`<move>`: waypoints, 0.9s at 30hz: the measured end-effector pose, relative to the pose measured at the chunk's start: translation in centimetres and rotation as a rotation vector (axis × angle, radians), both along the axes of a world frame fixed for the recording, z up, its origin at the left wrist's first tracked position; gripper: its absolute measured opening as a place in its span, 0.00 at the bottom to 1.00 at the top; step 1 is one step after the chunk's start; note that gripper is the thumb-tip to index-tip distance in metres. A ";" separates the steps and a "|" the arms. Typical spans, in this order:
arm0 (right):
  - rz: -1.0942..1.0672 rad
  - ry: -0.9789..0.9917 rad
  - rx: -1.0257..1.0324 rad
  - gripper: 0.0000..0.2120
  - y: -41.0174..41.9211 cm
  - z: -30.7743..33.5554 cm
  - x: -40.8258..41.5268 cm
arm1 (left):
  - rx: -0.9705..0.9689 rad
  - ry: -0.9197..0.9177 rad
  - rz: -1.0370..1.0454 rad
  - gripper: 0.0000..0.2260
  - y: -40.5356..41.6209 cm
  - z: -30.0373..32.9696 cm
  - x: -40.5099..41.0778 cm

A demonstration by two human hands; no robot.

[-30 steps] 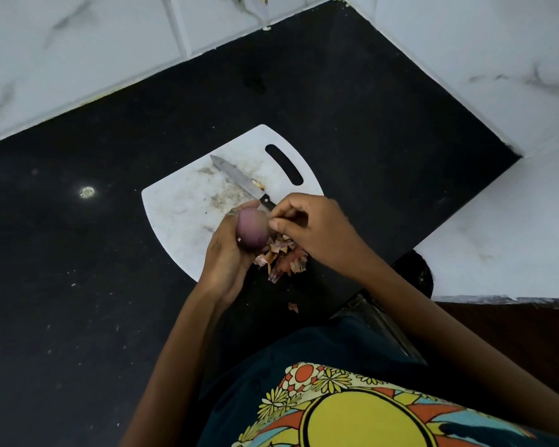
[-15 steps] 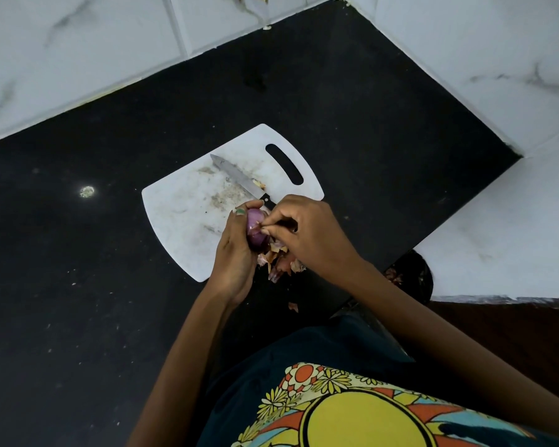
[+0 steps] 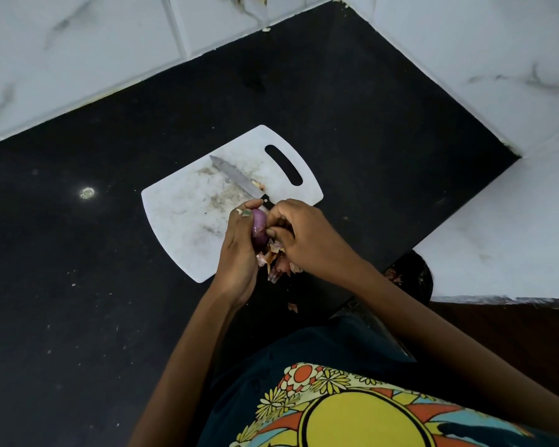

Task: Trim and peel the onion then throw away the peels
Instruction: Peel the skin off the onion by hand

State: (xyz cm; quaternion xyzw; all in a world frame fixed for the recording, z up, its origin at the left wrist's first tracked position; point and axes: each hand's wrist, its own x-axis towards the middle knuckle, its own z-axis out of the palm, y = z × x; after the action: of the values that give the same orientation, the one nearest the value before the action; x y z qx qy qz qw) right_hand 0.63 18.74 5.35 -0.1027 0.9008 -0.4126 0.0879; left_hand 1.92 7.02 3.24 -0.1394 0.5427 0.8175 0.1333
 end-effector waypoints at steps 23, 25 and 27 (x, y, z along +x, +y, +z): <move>-0.097 -0.315 -0.164 0.15 0.7 1.2 -0.4 | 0.218 -0.132 0.067 0.12 -1.3 -0.6 -0.7; -0.091 -0.366 -0.204 0.17 0.3 1.2 -0.1 | 0.243 -0.127 0.063 0.12 -1.3 -0.6 -0.8; -0.087 -0.309 -0.223 0.17 0.0 1.0 0.1 | 0.245 -0.114 0.048 0.14 -1.5 -0.5 -0.8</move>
State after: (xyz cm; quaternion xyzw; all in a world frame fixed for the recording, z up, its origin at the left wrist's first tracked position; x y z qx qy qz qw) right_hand 0.68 18.78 6.35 -0.0085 0.8288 -0.5242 0.1952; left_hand 1.11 5.52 2.76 -0.1812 0.4270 0.8713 0.1604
